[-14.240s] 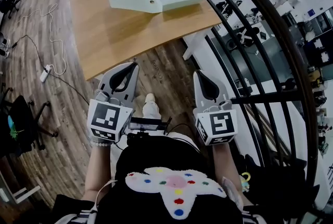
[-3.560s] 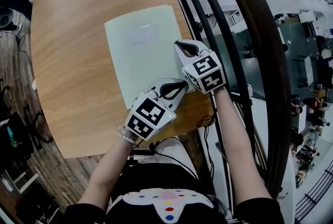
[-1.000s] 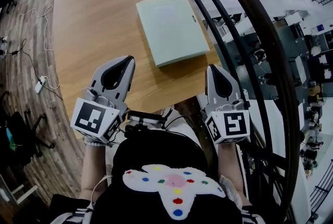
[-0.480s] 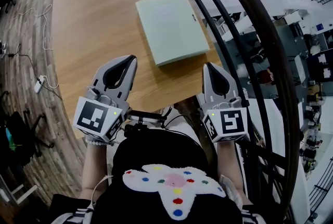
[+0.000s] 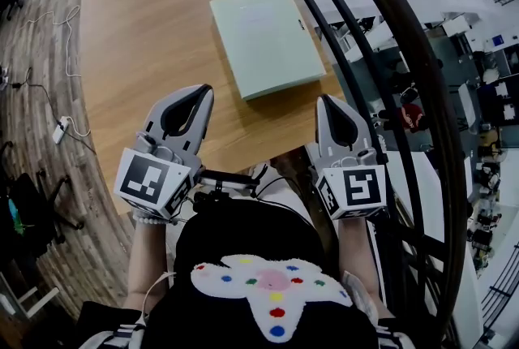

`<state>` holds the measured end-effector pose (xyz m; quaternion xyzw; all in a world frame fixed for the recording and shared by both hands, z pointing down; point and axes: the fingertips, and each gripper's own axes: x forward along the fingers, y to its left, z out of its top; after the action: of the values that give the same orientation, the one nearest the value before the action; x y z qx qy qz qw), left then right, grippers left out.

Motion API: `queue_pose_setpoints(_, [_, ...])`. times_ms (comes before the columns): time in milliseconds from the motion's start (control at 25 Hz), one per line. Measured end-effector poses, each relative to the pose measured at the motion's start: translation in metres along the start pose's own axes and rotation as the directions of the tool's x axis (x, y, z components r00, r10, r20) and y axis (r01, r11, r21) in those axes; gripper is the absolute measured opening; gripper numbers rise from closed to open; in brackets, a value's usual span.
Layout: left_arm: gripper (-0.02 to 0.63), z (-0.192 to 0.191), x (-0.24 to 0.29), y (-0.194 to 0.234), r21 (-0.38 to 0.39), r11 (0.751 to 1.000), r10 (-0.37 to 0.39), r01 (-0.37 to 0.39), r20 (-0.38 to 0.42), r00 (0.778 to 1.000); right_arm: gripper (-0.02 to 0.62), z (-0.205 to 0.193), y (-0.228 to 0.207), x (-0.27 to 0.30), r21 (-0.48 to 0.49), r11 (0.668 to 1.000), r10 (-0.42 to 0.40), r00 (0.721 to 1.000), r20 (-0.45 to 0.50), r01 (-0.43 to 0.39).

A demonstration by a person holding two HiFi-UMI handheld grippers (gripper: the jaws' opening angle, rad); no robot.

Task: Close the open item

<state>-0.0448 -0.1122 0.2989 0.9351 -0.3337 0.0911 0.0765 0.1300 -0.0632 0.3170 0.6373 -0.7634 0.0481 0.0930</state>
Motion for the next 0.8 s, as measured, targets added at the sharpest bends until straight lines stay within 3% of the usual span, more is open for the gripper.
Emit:
queue_pose_setpoints(160, [0.005,-0.0003,0.0029,0.0023,0.009,1.0,0.001,-0.001,-0.001,1.0,0.008,-0.0013,-0.0018,0.0027,0.038,0.999,-0.014,1.0,0.005,0.013])
queue_pose_setpoints(800, [0.006,-0.0032,0.0012,0.0055,0.023,1.0,-0.013,0.013,-0.001,1.0,0.008,-0.0025,0.0045,0.0061,-0.011,1.0,0.014,1.0,-0.02,-0.014])
